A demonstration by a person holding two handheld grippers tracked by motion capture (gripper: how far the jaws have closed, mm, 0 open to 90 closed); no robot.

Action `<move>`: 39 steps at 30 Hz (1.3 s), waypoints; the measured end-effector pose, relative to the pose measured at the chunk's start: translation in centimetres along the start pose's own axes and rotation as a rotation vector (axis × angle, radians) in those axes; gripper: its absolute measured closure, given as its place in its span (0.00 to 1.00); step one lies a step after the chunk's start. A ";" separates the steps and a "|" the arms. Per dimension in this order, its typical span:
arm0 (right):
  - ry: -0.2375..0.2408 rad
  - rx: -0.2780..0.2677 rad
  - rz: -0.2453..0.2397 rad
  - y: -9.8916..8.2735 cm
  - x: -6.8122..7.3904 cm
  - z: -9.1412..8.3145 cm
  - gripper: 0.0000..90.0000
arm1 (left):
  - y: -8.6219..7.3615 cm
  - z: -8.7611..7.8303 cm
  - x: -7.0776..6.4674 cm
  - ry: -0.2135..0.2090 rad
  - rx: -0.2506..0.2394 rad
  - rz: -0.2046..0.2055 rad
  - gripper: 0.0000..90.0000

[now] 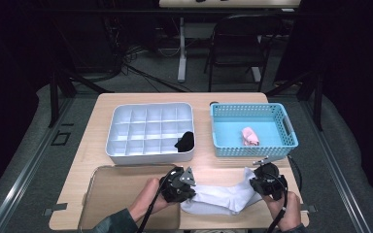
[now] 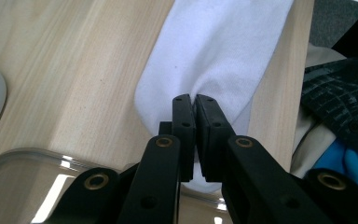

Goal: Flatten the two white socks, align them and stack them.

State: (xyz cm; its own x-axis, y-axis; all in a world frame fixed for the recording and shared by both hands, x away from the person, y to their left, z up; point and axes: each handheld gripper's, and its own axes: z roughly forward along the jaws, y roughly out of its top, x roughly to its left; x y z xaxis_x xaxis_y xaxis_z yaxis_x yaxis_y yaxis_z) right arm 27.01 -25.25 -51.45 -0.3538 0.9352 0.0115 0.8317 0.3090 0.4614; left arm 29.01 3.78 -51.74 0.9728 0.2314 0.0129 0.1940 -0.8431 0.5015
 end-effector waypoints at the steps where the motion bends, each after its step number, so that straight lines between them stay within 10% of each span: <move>1: 0.000 0.000 0.000 0.0 0.0 0.0 0.91 | 0.0 -0.1 0.0 0.002 0.003 0.003 0.96; 7: -0.012 0.018 0.008 -0.4 0.1 0.2 0.90 | 0.0 0.2 0.0 0.000 0.022 0.003 0.96; 11: -0.024 0.085 0.005 -0.5 -0.1 1.5 0.71 | -0.1 0.7 -0.1 -0.003 0.053 0.001 0.95; 18: -0.005 0.014 0.029 -0.5 -1.8 0.9 0.66 | -0.1 0.4 0.1 -0.025 0.071 -0.037 0.77; 25: 0.032 0.055 -0.109 0.2 -0.4 3.1 0.67 | -0.2 1.0 0.3 -0.006 0.074 -0.105 0.62; 39: -0.036 0.061 -0.114 1.2 -1.3 4.3 0.67 | -0.3 3.6 0.9 0.037 0.146 -0.182 0.60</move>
State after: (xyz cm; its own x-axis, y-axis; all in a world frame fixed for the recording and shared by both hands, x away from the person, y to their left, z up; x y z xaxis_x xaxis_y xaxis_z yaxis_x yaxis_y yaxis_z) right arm 30.31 -25.38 -54.77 -0.4325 0.8989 -0.0705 0.8118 0.4223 0.4032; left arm 30.30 2.53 -54.96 0.9154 0.4012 -0.0334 0.3845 -0.8467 0.3677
